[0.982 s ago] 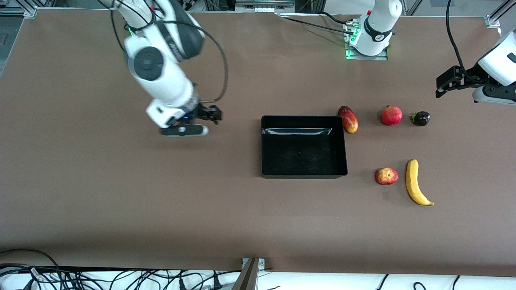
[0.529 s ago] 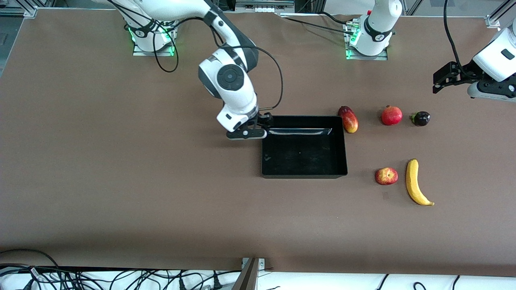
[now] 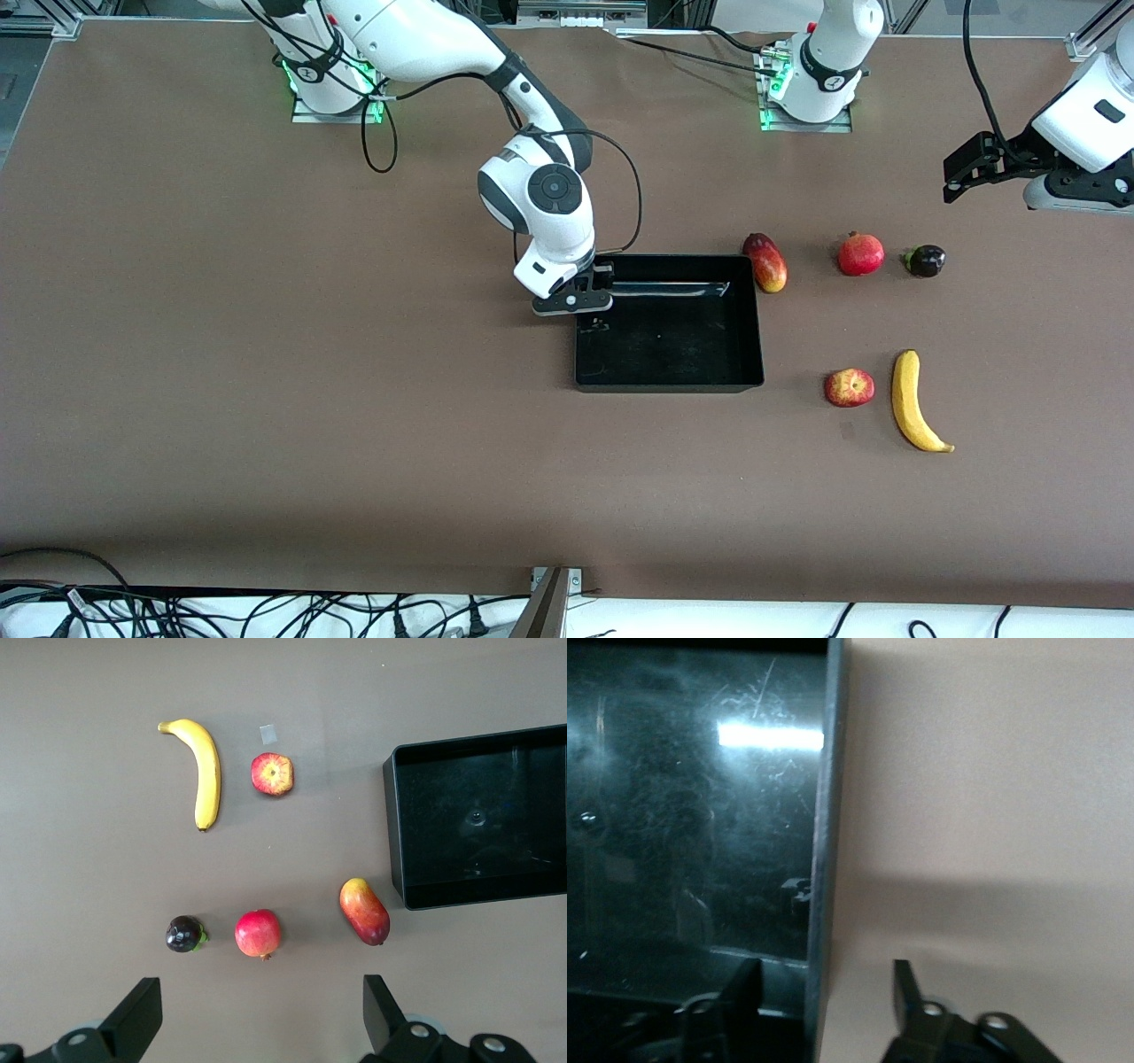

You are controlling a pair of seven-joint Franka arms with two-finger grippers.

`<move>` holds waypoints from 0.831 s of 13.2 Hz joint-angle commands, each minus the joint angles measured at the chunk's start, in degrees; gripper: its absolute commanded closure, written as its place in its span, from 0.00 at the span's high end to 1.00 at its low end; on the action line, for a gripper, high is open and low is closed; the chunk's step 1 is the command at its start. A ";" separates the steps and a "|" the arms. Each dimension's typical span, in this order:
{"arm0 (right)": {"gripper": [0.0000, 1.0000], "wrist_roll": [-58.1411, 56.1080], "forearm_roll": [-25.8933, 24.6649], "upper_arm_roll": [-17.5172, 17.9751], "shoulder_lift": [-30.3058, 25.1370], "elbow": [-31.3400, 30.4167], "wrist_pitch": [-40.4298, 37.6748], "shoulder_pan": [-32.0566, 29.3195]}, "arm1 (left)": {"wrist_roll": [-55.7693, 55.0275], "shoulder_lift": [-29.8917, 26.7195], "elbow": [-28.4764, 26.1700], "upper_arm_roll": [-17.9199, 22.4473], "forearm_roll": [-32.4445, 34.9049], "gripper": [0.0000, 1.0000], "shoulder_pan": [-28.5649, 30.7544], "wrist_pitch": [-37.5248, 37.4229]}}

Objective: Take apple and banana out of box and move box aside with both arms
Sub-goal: 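Lower the right gripper onto the tray rim and grasp it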

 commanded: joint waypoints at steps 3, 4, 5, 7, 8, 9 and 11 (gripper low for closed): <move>0.00 -0.25 -0.87 -1.28 0.10 1.76 -0.53 0.19 | -0.35 -1.10 -0.66 1.76 -1.28 1.00 -1.21 -0.86; 0.00 -0.16 -0.78 -1.28 0.01 1.76 -0.53 0.19 | -0.35 -1.10 -0.66 1.76 -1.28 1.00 -1.21 -0.86; 0.00 -0.08 -0.69 -1.28 -0.08 1.76 -0.53 0.19 | -0.35 -1.01 -0.66 1.76 -1.28 1.00 -1.21 -0.86; 0.00 -0.34 -0.60 -1.37 -0.43 1.76 -0.61 0.10 | -0.35 -0.92 -0.75 1.84 -1.28 1.00 -1.21 -0.86; 0.00 -0.77 -0.60 -1.71 -1.13 1.67 -1.22 -0.51 | -0.35 -1.01 -0.75 1.84 -1.28 1.00 -1.21 -0.86; 0.00 -1.21 -0.34 -2.33 -2.96 1.75 -3.84 -1.47 | -0.35 -1.01 -0.75 1.84 -1.28 1.00 -1.21 -0.94; 0.00 -4.80 0.19 -2.33 -7.52 1.67 -10.16 -5.32 | -0.26 -0.92 -0.75 1.84 -1.28 1.00 -1.21 -0.95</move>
